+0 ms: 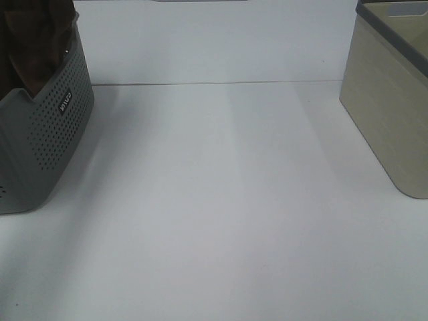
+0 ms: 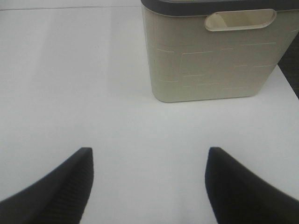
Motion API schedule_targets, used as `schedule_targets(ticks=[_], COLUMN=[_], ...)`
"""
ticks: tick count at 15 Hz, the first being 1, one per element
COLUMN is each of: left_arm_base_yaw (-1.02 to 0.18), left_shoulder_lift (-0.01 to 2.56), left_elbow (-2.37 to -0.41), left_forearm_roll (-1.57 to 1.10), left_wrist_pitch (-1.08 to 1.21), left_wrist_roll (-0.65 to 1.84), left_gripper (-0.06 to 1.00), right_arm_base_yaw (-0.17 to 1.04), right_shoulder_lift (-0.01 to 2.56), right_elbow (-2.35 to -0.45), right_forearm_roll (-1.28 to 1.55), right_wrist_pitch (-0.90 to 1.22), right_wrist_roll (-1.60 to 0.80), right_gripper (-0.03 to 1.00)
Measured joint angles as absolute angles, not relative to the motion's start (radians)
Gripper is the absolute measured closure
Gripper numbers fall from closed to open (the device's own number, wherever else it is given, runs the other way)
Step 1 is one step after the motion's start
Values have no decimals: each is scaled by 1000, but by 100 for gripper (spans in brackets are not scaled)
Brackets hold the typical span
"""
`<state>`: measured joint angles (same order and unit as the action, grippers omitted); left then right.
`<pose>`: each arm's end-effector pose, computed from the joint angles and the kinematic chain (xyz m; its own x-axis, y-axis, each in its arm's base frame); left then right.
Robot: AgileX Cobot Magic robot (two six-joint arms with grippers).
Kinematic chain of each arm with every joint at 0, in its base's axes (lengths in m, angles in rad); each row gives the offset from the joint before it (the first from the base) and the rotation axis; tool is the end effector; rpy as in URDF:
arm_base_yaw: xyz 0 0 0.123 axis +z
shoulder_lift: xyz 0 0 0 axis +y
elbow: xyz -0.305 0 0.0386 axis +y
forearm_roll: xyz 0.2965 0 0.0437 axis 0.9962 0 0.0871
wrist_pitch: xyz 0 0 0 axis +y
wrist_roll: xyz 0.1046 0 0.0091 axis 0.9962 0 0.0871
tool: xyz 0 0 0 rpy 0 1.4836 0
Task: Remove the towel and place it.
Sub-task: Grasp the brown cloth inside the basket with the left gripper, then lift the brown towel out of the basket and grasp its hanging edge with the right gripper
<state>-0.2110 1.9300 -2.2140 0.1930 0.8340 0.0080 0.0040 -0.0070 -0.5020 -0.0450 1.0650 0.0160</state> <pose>0.5010 -0.0920 0.4744 -0.4129 0.2283 -0.8817 0.1408 0.9724 0.1858 0.0260 -0.0040 0.2947 -0.4516 -0.0076 -0.8922 0.0285 0.9993 -0.0230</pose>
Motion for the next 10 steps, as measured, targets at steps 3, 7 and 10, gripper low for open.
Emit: schedule_targets(ticks=[3, 7, 10], left_arm_base_yaw=[-293, -429, -532], left_shoulder_lift=[1879, 1867, 1868], left_elbow=[-2214, -2214, -2214], left_forearm_roll=[147, 132, 131], left_wrist_pitch=[855, 927, 939], left_wrist_roll=[52, 86, 89], left_gripper=[94, 94, 94], right_arm_base_yaw=[4, 4, 4], right_shoulder_lift=[-7, -6, 102], right_elbow=[-502, -502, -502], right_forearm_roll=[-45, 24, 121], right_wrist_pitch=[1065, 1065, 1065], right_wrist_roll=[16, 16, -29], right_gripper=[32, 32, 32])
